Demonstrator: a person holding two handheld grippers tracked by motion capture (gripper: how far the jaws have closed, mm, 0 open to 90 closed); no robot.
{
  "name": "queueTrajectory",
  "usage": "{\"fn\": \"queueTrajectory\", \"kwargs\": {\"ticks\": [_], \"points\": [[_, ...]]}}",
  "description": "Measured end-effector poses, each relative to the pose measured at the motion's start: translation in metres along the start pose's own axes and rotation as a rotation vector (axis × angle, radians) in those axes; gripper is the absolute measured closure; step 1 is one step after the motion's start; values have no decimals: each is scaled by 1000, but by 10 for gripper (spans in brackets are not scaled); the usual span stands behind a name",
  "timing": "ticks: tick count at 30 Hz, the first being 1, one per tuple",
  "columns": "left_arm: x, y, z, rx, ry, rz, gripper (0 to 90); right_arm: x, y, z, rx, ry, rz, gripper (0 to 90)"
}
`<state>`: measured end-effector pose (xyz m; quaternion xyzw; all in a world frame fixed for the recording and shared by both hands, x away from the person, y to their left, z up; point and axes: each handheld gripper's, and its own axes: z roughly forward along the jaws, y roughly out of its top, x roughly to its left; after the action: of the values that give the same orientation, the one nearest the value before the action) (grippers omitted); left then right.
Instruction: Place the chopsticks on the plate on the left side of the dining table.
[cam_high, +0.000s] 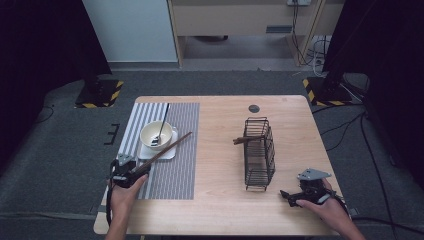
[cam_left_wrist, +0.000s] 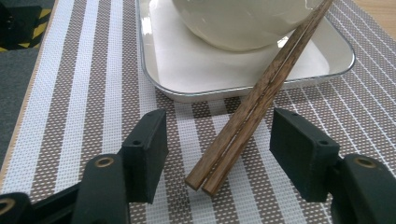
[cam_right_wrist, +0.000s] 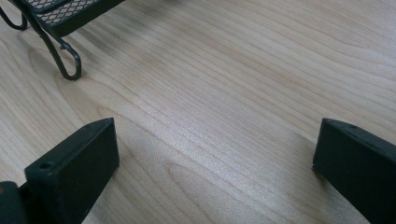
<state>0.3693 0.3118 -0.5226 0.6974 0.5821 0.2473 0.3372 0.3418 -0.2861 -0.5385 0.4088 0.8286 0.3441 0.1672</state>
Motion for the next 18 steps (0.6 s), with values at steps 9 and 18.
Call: {"fn": "queueTrajectory", "kwargs": {"ticks": [9, 18], "points": [[1, 2, 2, 6, 19, 0, 381, 0, 0, 0, 0, 0, 0, 2], [4, 5, 4, 7, 49, -2, 371, 0, 0, 0, 0, 0, 0, 2]]}}
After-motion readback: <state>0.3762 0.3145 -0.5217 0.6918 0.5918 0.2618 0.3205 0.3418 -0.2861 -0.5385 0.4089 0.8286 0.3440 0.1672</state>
